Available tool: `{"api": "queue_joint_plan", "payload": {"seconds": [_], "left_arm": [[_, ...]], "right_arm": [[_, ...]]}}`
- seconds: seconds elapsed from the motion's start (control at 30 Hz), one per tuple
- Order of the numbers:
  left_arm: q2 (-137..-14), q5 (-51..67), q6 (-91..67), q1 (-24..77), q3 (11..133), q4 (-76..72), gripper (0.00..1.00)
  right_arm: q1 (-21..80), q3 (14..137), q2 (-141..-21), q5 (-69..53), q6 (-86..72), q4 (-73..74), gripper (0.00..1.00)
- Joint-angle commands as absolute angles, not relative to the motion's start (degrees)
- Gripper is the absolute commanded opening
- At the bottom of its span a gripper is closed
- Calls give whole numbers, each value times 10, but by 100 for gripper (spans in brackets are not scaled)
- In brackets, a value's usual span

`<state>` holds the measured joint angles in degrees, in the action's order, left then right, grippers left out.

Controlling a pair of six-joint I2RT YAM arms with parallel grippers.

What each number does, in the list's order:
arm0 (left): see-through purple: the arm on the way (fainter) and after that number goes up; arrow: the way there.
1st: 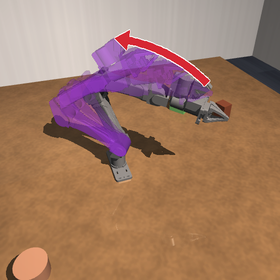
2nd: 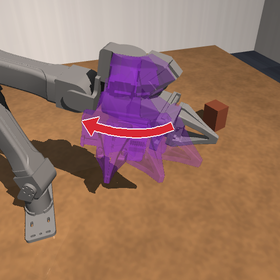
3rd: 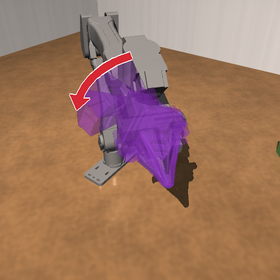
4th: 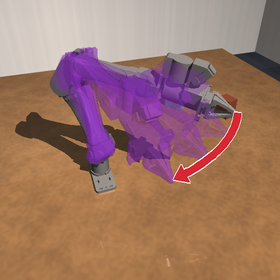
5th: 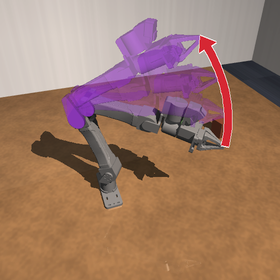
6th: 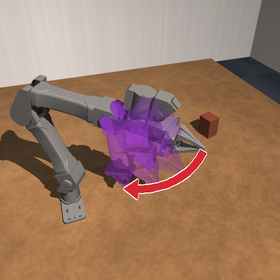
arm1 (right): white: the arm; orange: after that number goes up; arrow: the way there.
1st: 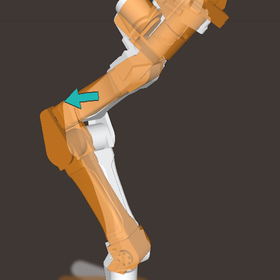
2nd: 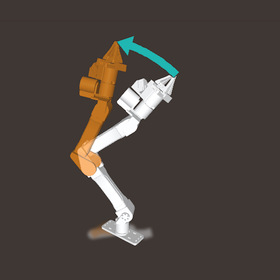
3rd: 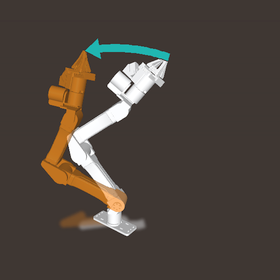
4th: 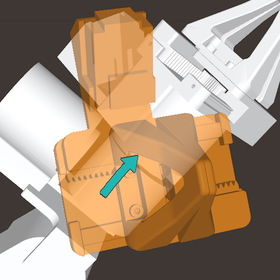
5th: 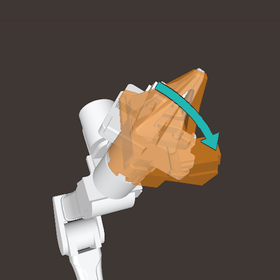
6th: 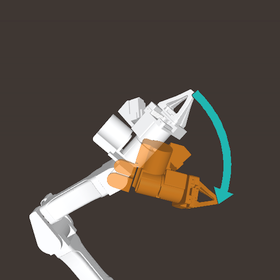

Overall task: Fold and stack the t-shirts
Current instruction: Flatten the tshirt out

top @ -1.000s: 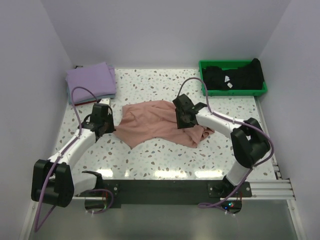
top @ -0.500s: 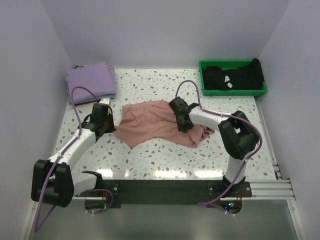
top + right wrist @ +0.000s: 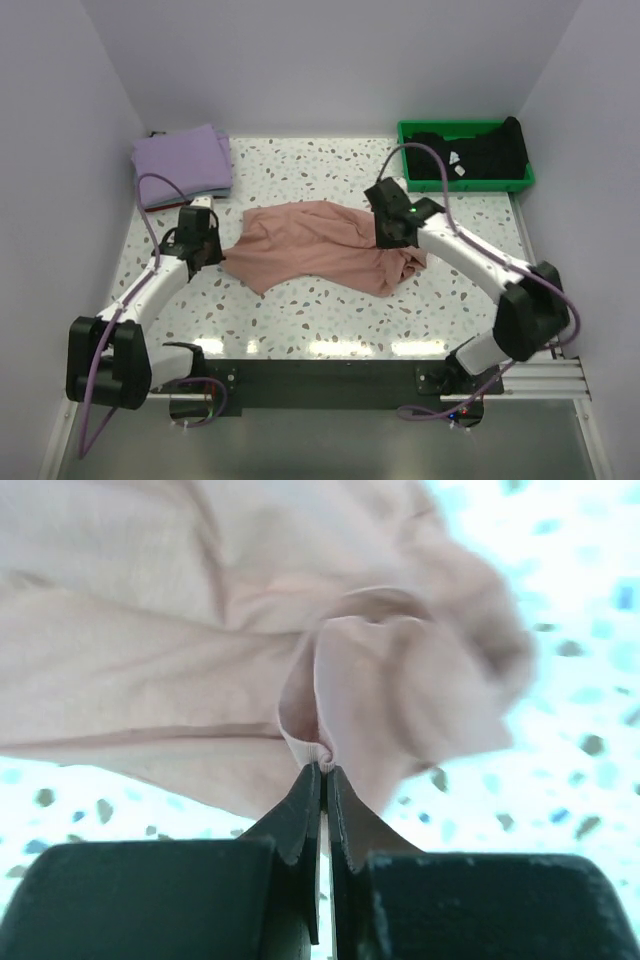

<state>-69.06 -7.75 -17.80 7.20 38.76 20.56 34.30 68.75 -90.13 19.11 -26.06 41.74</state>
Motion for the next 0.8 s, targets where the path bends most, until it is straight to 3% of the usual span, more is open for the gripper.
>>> {"api": "queue_joint_plan", "payload": {"seconds": [0.0, 0.3, 0.33, 0.37, 0.47, 0.53, 0.77], "left_arm": [[-712, -106, -142, 45, 414, 175, 0], [-739, -163, -138, 11, 430, 179, 0], [-737, -163, -138, 9, 428, 179, 0], [-734, -161, -135, 8, 426, 178, 0], [-729, -141, -133, 8, 424, 173, 0], [-729, -125, -133, 8, 424, 169, 0], [-729, -98, -131, 8, 422, 165, 0]], "right_arm": [[322, 669, -773, 229, -295, 517, 0], [319, 507, -569, 220, -445, 682, 1], [318, 489, -553, 213, -466, 693, 5], [320, 483, -529, 206, -475, 702, 19], [319, 473, -496, 187, -494, 729, 46], [320, 468, -477, 180, -497, 727, 53], [320, 393, -509, 107, -510, 636, 50]]}}
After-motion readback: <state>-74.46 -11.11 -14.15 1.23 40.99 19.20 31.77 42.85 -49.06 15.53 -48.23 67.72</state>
